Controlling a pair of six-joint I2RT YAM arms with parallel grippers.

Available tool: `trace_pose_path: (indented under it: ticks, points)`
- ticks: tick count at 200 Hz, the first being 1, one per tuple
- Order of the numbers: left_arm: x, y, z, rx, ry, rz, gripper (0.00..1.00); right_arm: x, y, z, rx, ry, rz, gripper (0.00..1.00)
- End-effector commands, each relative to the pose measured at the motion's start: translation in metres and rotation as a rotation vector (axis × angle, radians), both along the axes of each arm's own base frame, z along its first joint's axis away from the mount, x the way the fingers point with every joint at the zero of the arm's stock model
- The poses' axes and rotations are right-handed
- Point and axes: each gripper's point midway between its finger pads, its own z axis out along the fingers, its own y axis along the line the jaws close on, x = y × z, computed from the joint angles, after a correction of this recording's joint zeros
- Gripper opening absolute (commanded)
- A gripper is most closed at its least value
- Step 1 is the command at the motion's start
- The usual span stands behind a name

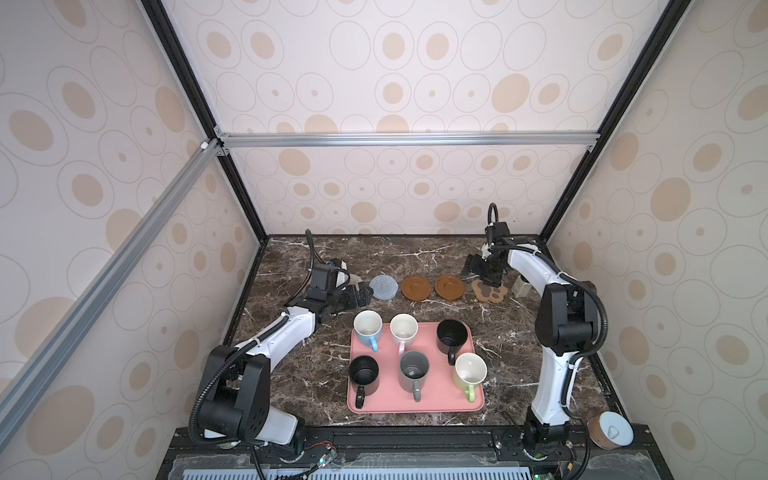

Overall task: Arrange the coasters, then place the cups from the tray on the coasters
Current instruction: 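Bring the right gripper back above the smaller brown wooden coaster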

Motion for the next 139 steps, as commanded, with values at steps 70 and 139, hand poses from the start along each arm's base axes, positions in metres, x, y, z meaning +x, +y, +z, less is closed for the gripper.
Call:
trace_pose_path:
  ticks: [70, 139]
  points:
    - [0.004, 0.001, 0.01, -0.009, -0.021, 0.011, 1.0, 0.03, 0.093, -0.024, 0.267, 0.026, 0.163, 0.85]
    - [0.003, 0.002, 0.009, -0.006, -0.021, 0.012, 1.0, 0.018, 0.082, -0.054, 0.178, 0.115, 0.12, 0.84]
